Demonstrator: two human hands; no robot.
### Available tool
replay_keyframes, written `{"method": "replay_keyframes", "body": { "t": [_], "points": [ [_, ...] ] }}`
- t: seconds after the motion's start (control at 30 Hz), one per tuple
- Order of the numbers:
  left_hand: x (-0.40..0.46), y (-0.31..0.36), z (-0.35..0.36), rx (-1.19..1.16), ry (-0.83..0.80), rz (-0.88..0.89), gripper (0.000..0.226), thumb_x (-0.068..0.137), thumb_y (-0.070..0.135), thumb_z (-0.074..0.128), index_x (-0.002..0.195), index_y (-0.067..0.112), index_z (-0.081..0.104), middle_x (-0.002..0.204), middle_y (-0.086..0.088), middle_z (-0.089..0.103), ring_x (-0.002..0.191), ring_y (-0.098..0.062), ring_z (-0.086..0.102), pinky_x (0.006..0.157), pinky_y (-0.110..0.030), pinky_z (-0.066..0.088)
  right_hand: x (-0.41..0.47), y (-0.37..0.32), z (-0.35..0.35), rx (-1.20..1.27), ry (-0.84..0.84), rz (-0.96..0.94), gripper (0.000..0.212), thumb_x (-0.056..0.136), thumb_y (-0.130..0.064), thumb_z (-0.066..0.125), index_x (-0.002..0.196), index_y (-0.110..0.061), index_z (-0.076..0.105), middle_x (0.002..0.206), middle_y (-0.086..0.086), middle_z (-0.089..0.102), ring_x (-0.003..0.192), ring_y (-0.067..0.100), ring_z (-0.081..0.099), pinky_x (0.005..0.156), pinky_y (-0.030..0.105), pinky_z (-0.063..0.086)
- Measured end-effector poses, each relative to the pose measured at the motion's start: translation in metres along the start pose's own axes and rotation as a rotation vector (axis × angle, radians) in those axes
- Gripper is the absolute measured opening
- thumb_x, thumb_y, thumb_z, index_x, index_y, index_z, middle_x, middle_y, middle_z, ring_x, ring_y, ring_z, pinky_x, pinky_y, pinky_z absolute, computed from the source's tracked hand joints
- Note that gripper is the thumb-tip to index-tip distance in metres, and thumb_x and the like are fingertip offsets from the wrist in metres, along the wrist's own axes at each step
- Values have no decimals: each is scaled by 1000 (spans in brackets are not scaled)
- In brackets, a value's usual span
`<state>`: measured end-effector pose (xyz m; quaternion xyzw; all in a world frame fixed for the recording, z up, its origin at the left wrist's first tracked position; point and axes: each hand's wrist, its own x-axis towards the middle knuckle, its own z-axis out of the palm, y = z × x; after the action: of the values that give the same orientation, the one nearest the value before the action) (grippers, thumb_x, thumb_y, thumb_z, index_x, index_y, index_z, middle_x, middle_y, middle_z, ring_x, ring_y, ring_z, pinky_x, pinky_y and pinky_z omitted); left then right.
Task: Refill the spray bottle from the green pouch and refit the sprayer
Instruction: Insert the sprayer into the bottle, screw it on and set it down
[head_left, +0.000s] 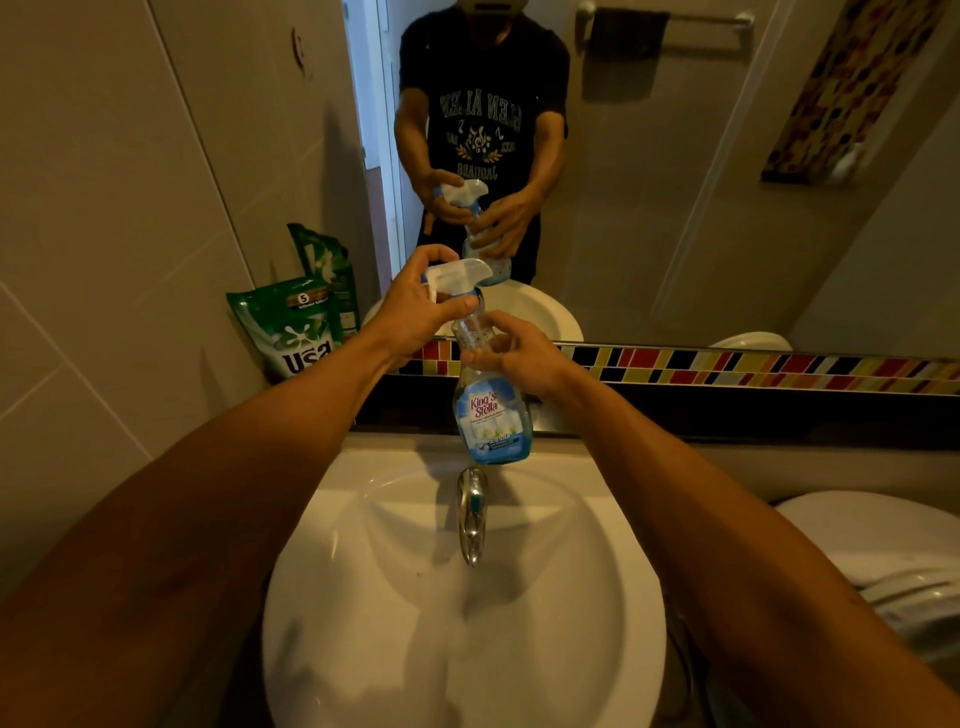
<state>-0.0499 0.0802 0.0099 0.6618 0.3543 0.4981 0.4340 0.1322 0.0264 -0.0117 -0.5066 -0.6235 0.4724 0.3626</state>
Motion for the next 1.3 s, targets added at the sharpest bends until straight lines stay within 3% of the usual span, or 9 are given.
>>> {"method": "replay_keyframes", "body": {
  "t": [0.3, 0.43, 0.57, 0.7, 0.87, 0.97, 1.1, 1.17, 1.3],
  "points": [
    [2, -1, 6, -26, -88, -38, 55, 76, 16, 83, 122, 28, 55, 120, -8, 61, 100, -25, 69, 70, -30, 60, -6, 7, -14, 127, -79, 60, 46, 91, -9, 77, 133, -18, 62, 99, 4, 80, 92, 20, 79, 74, 29, 63],
    [1, -4, 15, -19, -110, -37, 56, 76, 15, 83, 123, 25, 54, 118, -8, 63, 99, -22, 70, 72, -31, 60, -6, 12, -16, 65, -46, 66, 46, 90, -11, 78, 133, -16, 62, 113, 12, 75, 102, 27, 75, 86, 40, 64],
    [0, -10, 27, -14, -128, -48, 55, 78, 15, 82, 123, 26, 52, 125, -11, 61, 106, -28, 68, 80, -41, 61, -7, 18, -23, -13, -8, 44, 44, 91, -11, 77, 132, -17, 62, 114, 7, 72, 102, 19, 72, 72, 24, 62],
    [-2, -11, 43, -14, -98, -36, 68, 79, 15, 82, 133, 31, 45, 125, -1, 60, 106, -16, 68, 76, -27, 59, -6, 24, -30, -82, 34, 6, 51, 94, -11, 75, 140, -22, 58, 110, -5, 68, 98, 10, 67, 64, 13, 57],
    [-5, -21, 64, -44, -45, -94, 93, 81, 15, 78, 148, 42, 20, 144, -7, 48, 123, -19, 58, 92, -33, 56, 0, 39, -44, -113, 113, -5, 43, 95, -9, 73, 134, -16, 58, 120, 10, 67, 109, 22, 66, 75, 21, 56],
    [-13, -36, 78, -91, 23, -185, 67, 86, 14, 67, 143, 29, 37, 128, 4, 61, 119, -16, 61, 82, -25, 58, 3, 50, -56, -98, 146, -15, 41, 95, -9, 73, 133, -14, 57, 119, 11, 66, 108, 22, 65, 83, 25, 57],
    [-21, -64, 95, -51, 6, -323, 35, 93, 16, 55, 126, 28, 61, 120, 6, 68, 117, -14, 60, 100, -38, 51, 9, 63, -72, -78, 167, -3, 46, 97, -10, 71, 138, -21, 53, 127, 6, 65, 112, 17, 63, 83, 24, 53],
    [-24, -76, 105, -61, -12, -392, 29, 97, 18, 51, 116, 37, 63, 116, 17, 67, 120, -12, 57, 97, -28, 48, 13, 69, -80, -81, 166, 6, 50, 97, -10, 70, 142, -22, 51, 131, 4, 64, 115, 16, 62, 92, 33, 52],
    [-22, -99, 128, -109, 18, -496, 31, 101, 13, 46, 129, 22, 56, 122, 13, 61, 131, -21, 48, 83, -8, 43, 20, 81, -94, -85, 161, 27, 57, 98, -8, 68, 148, -24, 46, 137, 2, 62, 123, 17, 59, 99, 39, 51]
  ]
}}
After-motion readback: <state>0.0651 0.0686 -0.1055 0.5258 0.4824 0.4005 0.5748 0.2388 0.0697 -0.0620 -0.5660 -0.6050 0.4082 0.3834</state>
